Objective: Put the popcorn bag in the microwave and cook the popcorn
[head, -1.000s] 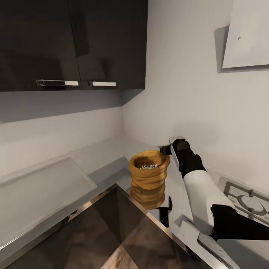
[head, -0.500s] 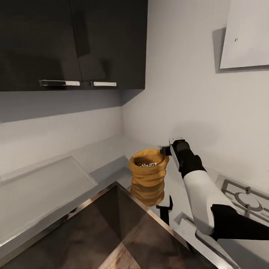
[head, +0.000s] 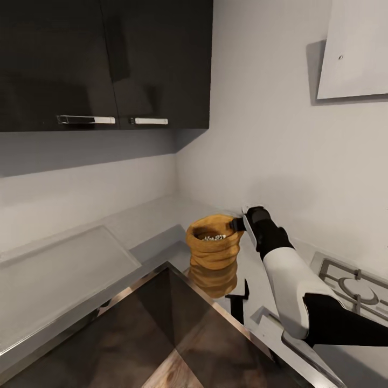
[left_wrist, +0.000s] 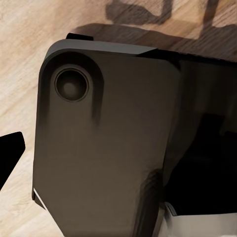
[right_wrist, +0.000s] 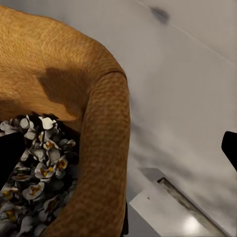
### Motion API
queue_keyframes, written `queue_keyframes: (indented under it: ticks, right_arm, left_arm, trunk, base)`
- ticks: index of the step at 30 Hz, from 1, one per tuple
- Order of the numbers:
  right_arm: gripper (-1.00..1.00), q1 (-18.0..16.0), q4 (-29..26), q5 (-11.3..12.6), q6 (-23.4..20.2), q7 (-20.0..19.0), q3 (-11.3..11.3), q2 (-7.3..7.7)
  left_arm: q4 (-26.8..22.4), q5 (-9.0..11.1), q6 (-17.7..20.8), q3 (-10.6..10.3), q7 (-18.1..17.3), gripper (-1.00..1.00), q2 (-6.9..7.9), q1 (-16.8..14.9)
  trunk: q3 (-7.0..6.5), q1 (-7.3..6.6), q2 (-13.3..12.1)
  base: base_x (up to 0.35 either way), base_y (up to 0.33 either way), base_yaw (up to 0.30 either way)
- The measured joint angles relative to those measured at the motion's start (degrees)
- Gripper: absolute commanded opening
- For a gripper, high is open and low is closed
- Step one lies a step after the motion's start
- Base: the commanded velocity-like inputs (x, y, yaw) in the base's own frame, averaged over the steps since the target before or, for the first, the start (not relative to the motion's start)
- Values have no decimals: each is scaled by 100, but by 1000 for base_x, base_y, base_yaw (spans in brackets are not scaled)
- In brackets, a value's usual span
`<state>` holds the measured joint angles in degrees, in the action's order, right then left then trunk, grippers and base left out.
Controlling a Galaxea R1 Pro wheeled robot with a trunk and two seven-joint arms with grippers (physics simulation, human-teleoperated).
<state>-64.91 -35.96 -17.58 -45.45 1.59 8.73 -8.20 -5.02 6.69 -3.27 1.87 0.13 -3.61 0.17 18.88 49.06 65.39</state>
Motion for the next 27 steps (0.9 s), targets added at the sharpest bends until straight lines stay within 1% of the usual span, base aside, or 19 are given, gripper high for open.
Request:
queue_keyframes:
  ticks: [7, 9, 13, 17, 18, 21, 22, 24, 25, 27]
  right_arm:
    - [100, 0, 9, 6, 0, 0, 0, 1]
    - [100, 0, 104, 13, 18, 1, 4, 1]
    - [100, -4, 311, -31, 278, 4, 3, 2]
    - [100, -4, 322, -28, 313, 4, 3, 2]
    - [-100, -4, 322, -23, 314, 6, 3, 3]
    - [-100, -4, 332, 35, 320, 3, 3, 9]
    - [-100, -5, 324, 23, 312, -1, 2, 6]
    - [-100, -4, 273, -111, 308, 11, 7, 10]
    - [-100, -4, 314, -68, 306, 14, 4, 9]
    - [-100, -4, 314, -66, 304, 14, 2, 9]
  left_arm:
    - [0, 0, 0, 0, 1, 100, 0, -1]
    - [0, 0, 0, 0, 1, 100, -3, 2]
    - [0, 0, 0, 1, 0, 100, 0, 1]
    - [0, 0, 0, 1, 2, 100, -2, 0]
    - [0, 0, 0, 1, 2, 100, -1, 0]
    - [1, 0, 0, 0, 3, 100, -3, 1]
    - [1, 0, -1, 0, 3, 100, -2, 2]
    - [0, 0, 0, 1, 3, 100, -5, 0]
    - [0, 0, 0, 1, 1, 100, -4, 0]
    - [0, 0, 0, 1, 2, 100, -6, 0]
  trunk:
    - [0, 0, 0]
    - [0, 0, 0]
    - [-2, -1, 1]
    - [-1, -1, 1]
    - [-2, -1, 1]
    - [-2, -1, 1]
    - [-2, -1, 1]
    - [-1, 0, 1]
    - [-1, 0, 1]
    - [-1, 0, 1]
  base:
    - [0, 0, 0]
    - [0, 0, 0]
    - [0, 0, 0]
    - [0, 0, 0]
    - [0, 0, 0]
    - [0, 0, 0]
    - [0, 0, 0]
    - [0, 0, 0]
    - [0, 0, 0]
    - [0, 0, 0]
